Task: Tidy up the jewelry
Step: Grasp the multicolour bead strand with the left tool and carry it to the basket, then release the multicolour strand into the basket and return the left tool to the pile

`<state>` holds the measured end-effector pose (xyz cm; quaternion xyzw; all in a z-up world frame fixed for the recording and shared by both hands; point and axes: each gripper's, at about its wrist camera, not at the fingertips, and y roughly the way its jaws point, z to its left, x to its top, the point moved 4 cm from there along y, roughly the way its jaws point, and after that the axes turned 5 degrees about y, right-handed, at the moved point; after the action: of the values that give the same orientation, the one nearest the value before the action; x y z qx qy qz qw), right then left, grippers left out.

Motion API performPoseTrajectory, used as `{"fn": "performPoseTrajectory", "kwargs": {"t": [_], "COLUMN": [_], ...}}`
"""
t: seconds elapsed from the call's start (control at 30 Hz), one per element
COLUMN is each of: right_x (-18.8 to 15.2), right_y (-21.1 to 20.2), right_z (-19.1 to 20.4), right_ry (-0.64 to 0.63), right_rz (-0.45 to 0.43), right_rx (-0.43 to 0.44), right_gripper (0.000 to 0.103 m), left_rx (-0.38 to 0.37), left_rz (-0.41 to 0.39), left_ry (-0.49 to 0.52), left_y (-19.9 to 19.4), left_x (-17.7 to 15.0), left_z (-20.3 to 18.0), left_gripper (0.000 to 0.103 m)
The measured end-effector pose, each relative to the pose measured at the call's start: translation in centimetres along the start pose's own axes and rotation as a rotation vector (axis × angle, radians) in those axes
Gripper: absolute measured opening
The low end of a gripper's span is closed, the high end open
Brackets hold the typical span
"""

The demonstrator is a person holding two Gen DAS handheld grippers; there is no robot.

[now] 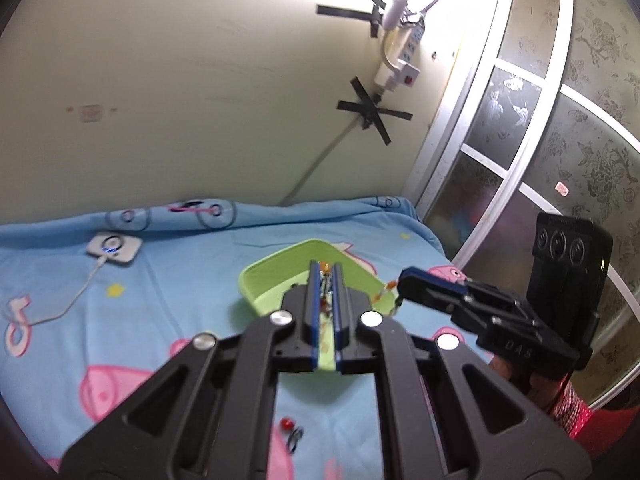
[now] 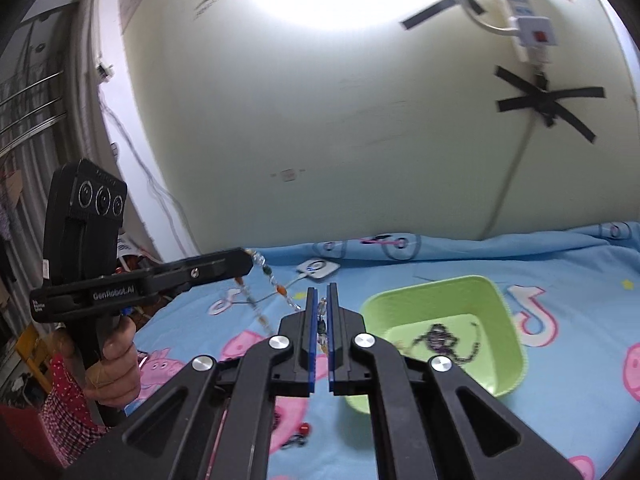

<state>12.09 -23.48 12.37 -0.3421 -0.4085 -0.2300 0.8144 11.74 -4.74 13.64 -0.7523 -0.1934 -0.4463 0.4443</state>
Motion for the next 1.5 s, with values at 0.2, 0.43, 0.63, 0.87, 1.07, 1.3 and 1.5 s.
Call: {"fn": "performPoseTrajectory", "kwargs": {"t": [0.2,0.43,0.63,0.87,1.07,1.3,1.5], "right_x": [-0.1,-1.4,-2.4,-3.1,-5.9,-9.8,-12.3], "right_y": [0.2,1.5,1.8,0.9,2.6,5.7,7.1], "right_z": [-3.4,-6.7,-8.7,-7.0,-3.0,0.8,0.9], "right_ry": [0.047,0.082,0.149,0.193,0.127,0.03,0.038], "right_rz": [0.003,0.021,0.021,0.01,0.111,0.259,0.341], "right_rx": [-0.047,-0.094,-0.125,-0.009,0.061,0.086,0.049], "right_gripper": [0.0,0.0,0.0,0.015,0.015,0.015,0.015], "left_rx": [-0.023,-0.002,0.038,0.108,0.207,0.22,0.16], "left_rz": [0.044,0.106,0.199,0.128,0.123,0.148,0.185], "left_ry": [0.016,0.0,-0.028,-0.06,-0.134,-0.228,-0.195], "left_y": [5.0,9.6,11.0,5.1,0.2,-2.9,-2.1], "left_x": [1.7,1.8,-0.4,-2.8,-7.7,-13.5,-15.1], "left_z": [-1.7,-2.0,-0.6,3.1,7.3,10.1,8.6], "left_gripper": [0.004,0.005,0.016,0.016,0.016,0.016,0.016]}}
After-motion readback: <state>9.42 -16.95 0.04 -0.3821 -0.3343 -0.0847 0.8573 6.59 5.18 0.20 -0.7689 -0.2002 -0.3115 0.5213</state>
